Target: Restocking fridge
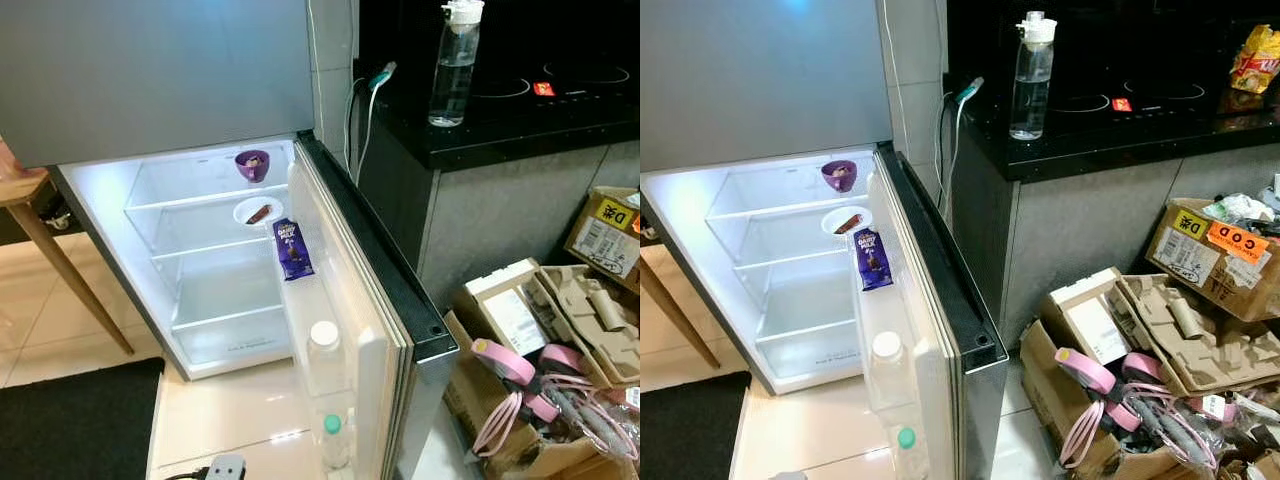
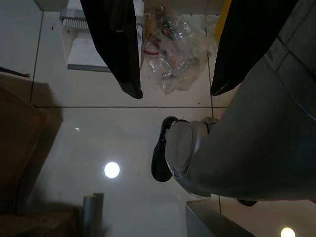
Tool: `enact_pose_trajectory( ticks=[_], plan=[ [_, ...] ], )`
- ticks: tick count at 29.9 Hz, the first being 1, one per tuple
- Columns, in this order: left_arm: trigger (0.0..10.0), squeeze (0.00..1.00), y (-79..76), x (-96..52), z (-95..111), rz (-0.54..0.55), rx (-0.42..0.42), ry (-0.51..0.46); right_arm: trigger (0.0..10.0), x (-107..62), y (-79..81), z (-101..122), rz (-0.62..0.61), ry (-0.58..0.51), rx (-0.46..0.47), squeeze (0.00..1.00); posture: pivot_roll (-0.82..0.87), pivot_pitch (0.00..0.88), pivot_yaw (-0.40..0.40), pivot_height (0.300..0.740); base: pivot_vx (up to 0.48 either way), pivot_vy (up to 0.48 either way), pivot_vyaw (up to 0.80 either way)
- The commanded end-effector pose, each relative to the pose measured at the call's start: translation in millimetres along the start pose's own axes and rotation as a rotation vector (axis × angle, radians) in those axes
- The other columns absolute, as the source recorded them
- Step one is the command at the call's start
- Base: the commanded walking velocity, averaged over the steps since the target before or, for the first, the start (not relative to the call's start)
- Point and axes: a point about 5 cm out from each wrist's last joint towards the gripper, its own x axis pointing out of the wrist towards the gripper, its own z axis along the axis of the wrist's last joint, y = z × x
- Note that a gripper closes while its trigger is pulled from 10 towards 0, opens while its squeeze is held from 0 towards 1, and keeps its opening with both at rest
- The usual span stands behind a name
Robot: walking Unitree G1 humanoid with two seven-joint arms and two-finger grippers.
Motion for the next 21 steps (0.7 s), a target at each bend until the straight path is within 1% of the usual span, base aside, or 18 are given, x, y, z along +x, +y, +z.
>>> enact_pose_trajectory(
  ticks=[1, 21],
  plan=[
    [10.0, 0.0, -0.5, -1.4, -14.4, -0.005, 0.008, 0.06, 10.0, 1.0, 3.4, 1.3, 0.011, -0.004, -0.006, 0.0, -0.07, 0.0, -0.004, 0.74, -0.315, 0.0, 0.0],
    [10.0, 0.0, -1.6, -1.2, -14.7, -0.012, 0.009, 0.061, 10.0, 1.4, 5.4, 1.5, 0.02, -0.005, -0.007, 0.0, -0.07, 0.0, -0.004, 0.74, -0.341, 0.0, 0.0]
  ],
)
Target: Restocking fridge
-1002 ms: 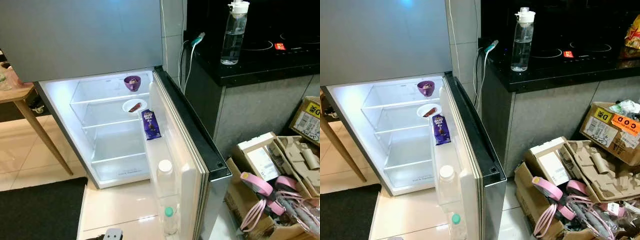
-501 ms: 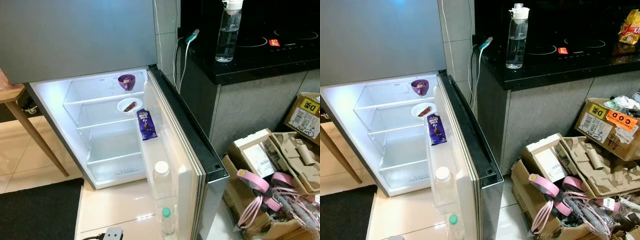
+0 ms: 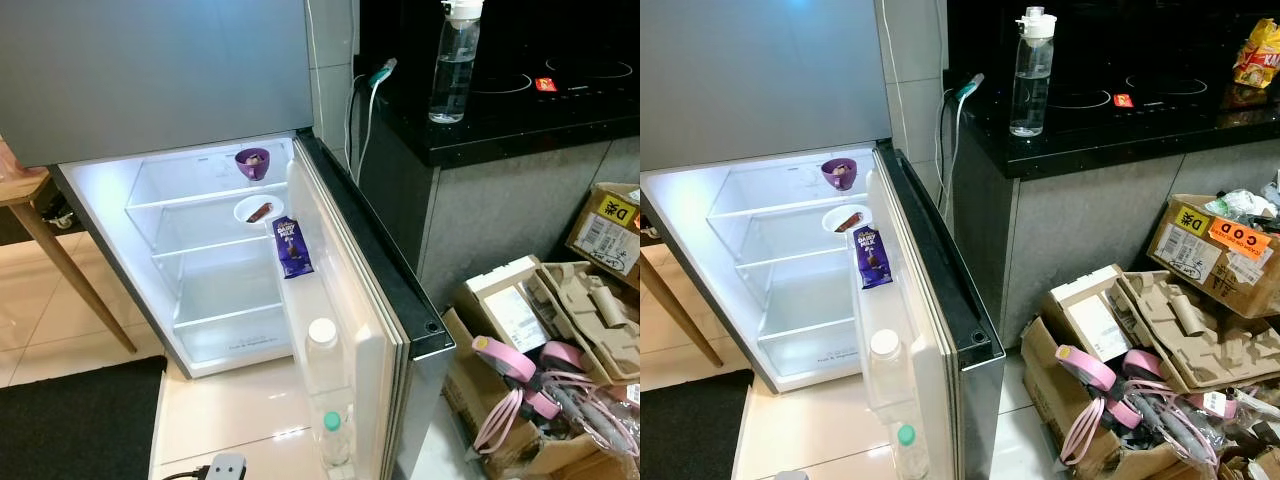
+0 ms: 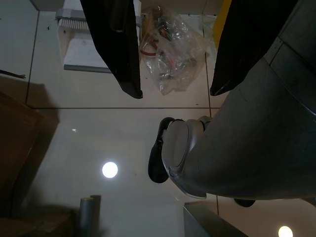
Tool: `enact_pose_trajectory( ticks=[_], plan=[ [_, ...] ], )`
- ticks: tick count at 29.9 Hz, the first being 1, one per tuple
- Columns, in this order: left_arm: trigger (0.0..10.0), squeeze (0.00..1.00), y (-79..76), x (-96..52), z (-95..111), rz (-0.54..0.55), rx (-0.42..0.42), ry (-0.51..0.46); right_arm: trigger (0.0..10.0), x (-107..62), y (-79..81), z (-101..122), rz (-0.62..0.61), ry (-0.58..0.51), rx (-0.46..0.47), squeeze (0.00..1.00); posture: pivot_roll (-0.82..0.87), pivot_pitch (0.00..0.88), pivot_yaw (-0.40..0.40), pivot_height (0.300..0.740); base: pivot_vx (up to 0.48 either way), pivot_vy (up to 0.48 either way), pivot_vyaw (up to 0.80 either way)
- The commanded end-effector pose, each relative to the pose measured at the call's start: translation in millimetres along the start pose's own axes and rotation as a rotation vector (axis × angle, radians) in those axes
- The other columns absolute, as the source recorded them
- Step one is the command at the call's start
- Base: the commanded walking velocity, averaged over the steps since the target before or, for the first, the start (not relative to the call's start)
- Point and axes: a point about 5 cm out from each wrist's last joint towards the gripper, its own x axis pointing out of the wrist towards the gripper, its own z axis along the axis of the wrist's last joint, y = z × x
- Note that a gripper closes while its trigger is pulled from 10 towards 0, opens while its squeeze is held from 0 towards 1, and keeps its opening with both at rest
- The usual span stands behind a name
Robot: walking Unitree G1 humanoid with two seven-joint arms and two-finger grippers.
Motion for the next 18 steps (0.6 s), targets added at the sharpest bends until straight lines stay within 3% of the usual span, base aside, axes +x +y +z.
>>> enact_pose_trajectory(
  ticks=[1, 13, 18],
  plan=[
    [10.0, 0.0, -1.5, -1.3, -15.4, -0.011, 0.006, 0.063, 10.0, 1.1, 3.4, 1.5, 0.008, -0.005, -0.006, 0.0, -0.07, 0.0, -0.004, 0.74, -0.48, 0.0, 0.0],
    [10.0, 0.0, -2.2, -1.0, -14.8, -0.012, 0.002, 0.06, 10.0, 1.2, 3.9, 2.3, 0.013, -0.008, -0.007, 0.0, -0.07, 0.0, -0.003, 0.74, -0.469, 0.0, 0.0],
    [10.0, 0.0, -1.2, -1.2, -14.4, -0.002, -0.006, 0.054, 10.0, 1.3, 4.1, 2.2, 0.014, -0.008, -0.007, 0.0, -0.07, 0.0, -0.003, 0.74, -0.169, 0.0, 0.0]
  ],
)
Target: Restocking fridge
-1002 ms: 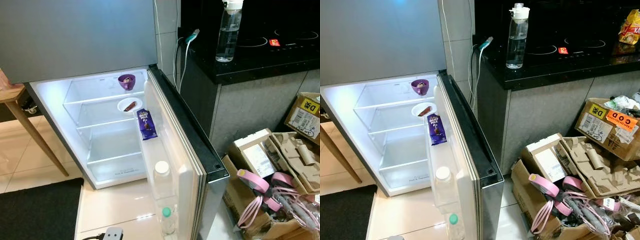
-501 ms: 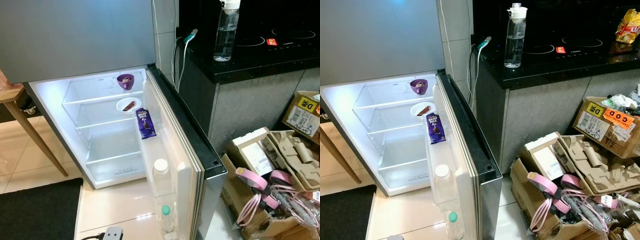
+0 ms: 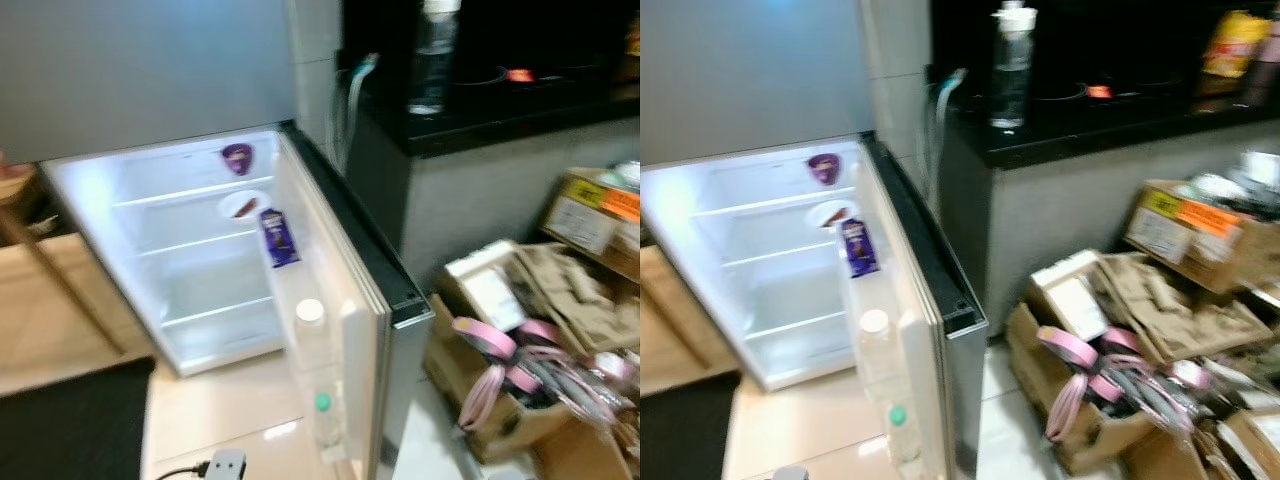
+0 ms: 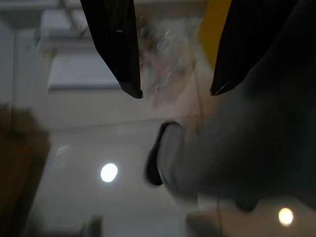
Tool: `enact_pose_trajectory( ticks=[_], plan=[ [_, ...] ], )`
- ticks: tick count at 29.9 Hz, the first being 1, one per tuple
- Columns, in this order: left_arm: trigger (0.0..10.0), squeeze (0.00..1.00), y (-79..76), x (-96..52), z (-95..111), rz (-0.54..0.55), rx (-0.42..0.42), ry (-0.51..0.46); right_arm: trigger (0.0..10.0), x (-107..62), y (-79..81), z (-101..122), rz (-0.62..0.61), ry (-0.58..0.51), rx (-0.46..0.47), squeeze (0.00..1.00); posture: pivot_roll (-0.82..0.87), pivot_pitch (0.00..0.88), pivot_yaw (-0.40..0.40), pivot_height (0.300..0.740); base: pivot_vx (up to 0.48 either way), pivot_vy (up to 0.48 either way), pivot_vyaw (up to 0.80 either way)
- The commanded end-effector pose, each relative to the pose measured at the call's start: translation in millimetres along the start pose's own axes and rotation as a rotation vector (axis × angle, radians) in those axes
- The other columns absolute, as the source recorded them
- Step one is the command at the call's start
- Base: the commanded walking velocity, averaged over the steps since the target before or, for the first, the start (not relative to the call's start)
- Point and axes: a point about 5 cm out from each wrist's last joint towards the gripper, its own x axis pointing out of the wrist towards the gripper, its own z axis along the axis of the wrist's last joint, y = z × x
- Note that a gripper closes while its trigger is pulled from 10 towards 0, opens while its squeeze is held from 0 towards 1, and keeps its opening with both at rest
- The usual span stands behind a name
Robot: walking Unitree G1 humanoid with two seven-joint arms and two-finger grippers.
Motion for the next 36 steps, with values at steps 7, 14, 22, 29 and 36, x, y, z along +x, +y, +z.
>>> enact_pose_trajectory(
  ticks=[7, 14, 22, 29, 36],
  plan=[
    [10.0, 0.0, -0.4, -1.9, -18.8, 0.012, -0.023, 0.066, 10.0, 0.5, -3.9, 13.3, -0.009, -0.039, -0.016, 0.0, -0.07, 0.0, -0.001, 0.74, 0.0, 0.0, 0.0],
    [10.0, 0.0, -0.3, -1.8, -18.3, 0.013, -0.019, 0.067, 10.0, 0.4, -4.0, 13.0, -0.01, -0.039, -0.015, 0.0, -0.07, 0.0, -0.002, 0.74, 0.0, 0.0, 0.0],
    [10.0, 0.0, -0.8, -1.4, -17.1, 0.013, -0.01, 0.065, 10.0, -0.4, -8.7, 22.4, -0.04, -0.093, -0.029, 0.0, -0.07, 0.0, -0.003, 0.74, 0.0, 0.0, 0.0],
    [10.0, 0.0, 0.1, -1.6, -16.1, 0.014, -0.006, 0.065, 10.0, -3.9, -22.4, 60.9, -0.07, -0.245, 0.033, 0.0, -0.07, 0.0, 0.0, 0.74, 0.0, 0.0, 0.44],
    [10.0, 0.0, 0.0, -1.3, -14.3, 0.013, -0.007, 0.06, 10.0, -8.6, -36.2, 84.2, -0.14, -0.292, 0.007, 0.0, -0.06, 0.0, -0.007, 0.74, 0.0, 0.0, 0.5]
  ],
)
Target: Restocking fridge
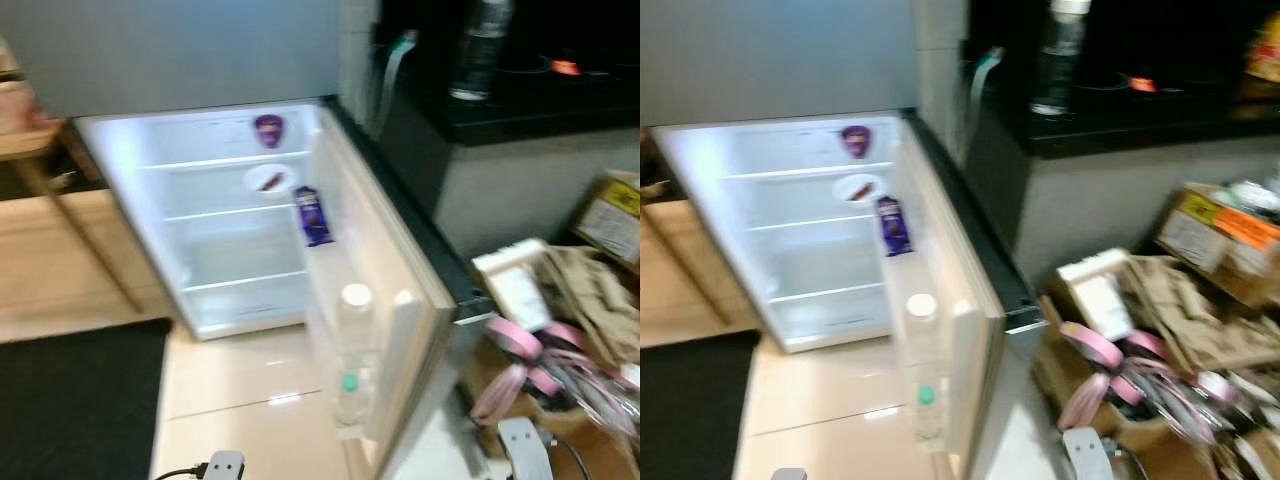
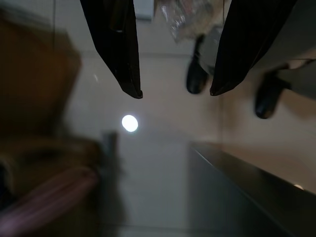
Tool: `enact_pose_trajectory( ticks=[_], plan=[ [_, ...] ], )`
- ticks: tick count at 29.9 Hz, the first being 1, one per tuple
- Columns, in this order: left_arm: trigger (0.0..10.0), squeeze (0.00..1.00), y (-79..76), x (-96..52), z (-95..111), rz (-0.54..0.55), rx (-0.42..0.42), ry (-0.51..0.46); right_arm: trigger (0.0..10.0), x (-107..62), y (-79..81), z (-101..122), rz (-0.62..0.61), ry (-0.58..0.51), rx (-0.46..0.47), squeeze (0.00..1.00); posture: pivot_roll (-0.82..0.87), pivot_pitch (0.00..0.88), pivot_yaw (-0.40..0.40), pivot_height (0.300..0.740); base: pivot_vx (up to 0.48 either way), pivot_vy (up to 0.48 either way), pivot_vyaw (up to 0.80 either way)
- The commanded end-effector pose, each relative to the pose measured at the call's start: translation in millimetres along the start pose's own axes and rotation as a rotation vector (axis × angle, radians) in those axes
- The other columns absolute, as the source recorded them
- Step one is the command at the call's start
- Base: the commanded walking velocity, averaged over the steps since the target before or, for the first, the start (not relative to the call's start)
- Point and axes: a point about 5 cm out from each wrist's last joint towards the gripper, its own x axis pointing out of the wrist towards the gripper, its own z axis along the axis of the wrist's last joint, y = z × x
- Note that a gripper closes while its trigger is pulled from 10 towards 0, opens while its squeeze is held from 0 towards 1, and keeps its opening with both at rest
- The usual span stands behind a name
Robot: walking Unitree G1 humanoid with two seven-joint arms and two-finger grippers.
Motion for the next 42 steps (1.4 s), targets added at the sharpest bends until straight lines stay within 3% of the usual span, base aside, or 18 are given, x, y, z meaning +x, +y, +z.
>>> enact_pose_trajectory(
  ticks=[1, 12, 13, 16, 22, 27, 35, 38, 39, 42],
  plan=[
    [10.0, 0.0, -2.3, -0.2, -9.7, -0.009, 0.002, 0.045, 10.0, -3.4, -5.9, -8.7, -0.031, 0.027, 0.0, 0.0, -0.06, 0.0, -0.007, 0.74, 0.0, 0.0, 0.0],
    [10.0, 0.0, -3.2, -0.2, -11.8, -0.014, 0.002, 0.052, 10.0, -0.4, -17.4, 21.0, -0.102, -0.098, 0.049, 0.0, -0.06, 0.0, -0.005, 0.74, 0.0, 0.0, 0.0],
    [10.0, 0.0, -3.5, -0.1, -11.5, -0.015, 0.002, 0.051, 10.0, 0.0, -23.5, 41.0, -0.123, -0.192, 0.106, 0.0, -0.06, 0.0, -0.004, 0.74, 0.0, 0.0, 0.75],
    [10.0, 0.0, -3.7, 0.1, -10.9, -0.016, 0.001, 0.049, 10.0, -0.4, -28.4, 54.6, -0.143, -0.254, 0.145, 0.0, -0.07, 0.0, -0.004, 0.74, 0.0, 0.0, 0.76],
    [10.0, 0.0, -4.3, 0.4, -10.1, -0.018, -0.002, 0.046, 10.0, -2.1, -37.5, 70.7, -0.193, -0.314, 0.184, 0.0, -0.06, 0.0, -0.004, 0.74, 0.0, 0.0, 0.76],
    [10.0, 0.0, -5.5, 0.7, -10.4, -0.021, -0.007, 0.046, 10.0, -4.8, -46.3, 82.4, -0.217, -0.366, 0.237, 0.0, -0.06, 0.0, -0.008, 0.74, 0.0, 0.0, 0.0],
    [10.0, 0.0, -6.2, 0.9, -11.1, -0.023, -0.007, 0.048, 10.0, -1.0, -26.2, 93.6, 0.015, -0.432, 0.262, 0.0, -0.06, 0.0, -0.008, 0.74, 0.0, 0.0, 0.0],
    [10.0, 0.0, -6.3, 0.9, -11.1, -0.024, -0.007, 0.048, 10.0, -0.3, -17.5, 98.4, 0.104, -0.454, 0.242, 0.0, -0.06, 0.0, -0.008, 0.74, 0.0, 0.0, 0.0],
    [10.0, 0.0, -6.3, 0.9, -11.2, -0.024, -0.006, 0.048, 10.0, -0.3, -8.8, 106.3, 0.19, -0.488, 0.219, 0.0, -0.07, 0.0, -0.006, 0.74, 0.0, 0.0, 0.0],
    [10.0, 0.0, -6.3, 0.9, -11.2, -0.024, -0.004, 0.049, 10.0, -0.7, -1.4, 114.8, 0.255, -0.521, 0.196, 0.0, -0.07, 0.0, -0.006, 0.74, 0.0, 0.0, 0.0]
  ],
)
